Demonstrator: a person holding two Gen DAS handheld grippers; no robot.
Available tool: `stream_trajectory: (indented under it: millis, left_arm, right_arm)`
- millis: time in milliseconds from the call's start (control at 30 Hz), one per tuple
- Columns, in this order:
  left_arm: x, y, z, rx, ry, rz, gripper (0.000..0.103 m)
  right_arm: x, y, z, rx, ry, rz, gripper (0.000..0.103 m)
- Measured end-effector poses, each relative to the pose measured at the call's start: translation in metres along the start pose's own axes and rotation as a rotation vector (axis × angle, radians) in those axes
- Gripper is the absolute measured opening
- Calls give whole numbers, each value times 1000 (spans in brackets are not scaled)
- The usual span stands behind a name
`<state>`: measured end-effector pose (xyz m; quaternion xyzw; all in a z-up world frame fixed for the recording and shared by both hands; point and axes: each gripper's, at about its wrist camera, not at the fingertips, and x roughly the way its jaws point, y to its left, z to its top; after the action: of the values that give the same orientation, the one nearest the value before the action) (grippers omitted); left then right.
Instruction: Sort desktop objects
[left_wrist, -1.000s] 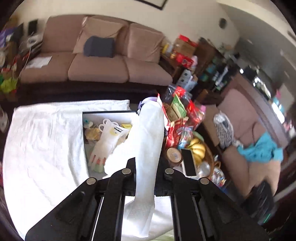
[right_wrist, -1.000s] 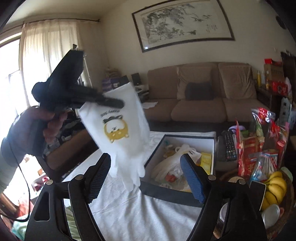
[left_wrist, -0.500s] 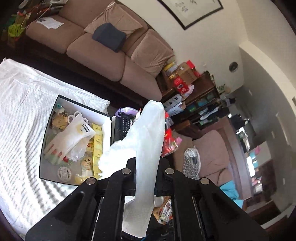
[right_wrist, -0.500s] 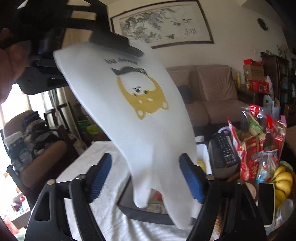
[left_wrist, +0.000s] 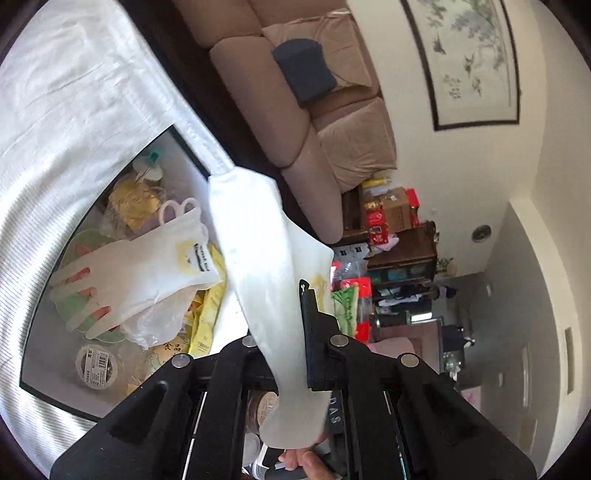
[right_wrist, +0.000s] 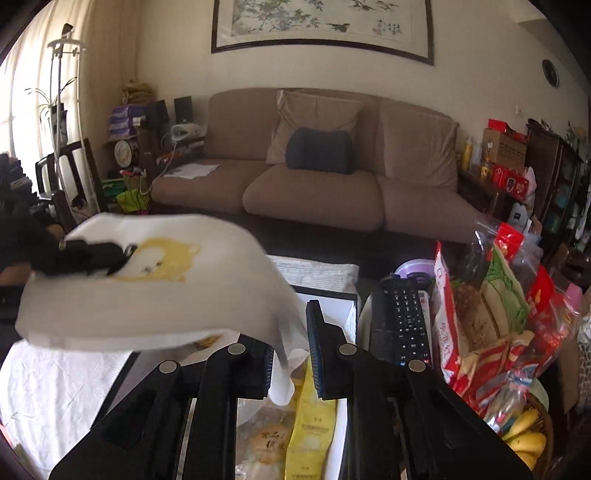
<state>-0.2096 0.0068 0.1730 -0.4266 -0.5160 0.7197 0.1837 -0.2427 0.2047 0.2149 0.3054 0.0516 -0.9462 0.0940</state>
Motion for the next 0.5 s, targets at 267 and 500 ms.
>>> stream_trajectory:
  millis: [267, 500]
  left_arm:
    - [41, 88, -25, -110, 5, 126, 7]
    - [24, 100, -37, -124, 10, 166, 7]
  right_arm:
    - [64, 6, -49, -131, 134, 32, 16]
    - [60, 31, -100, -372, 393, 134, 75]
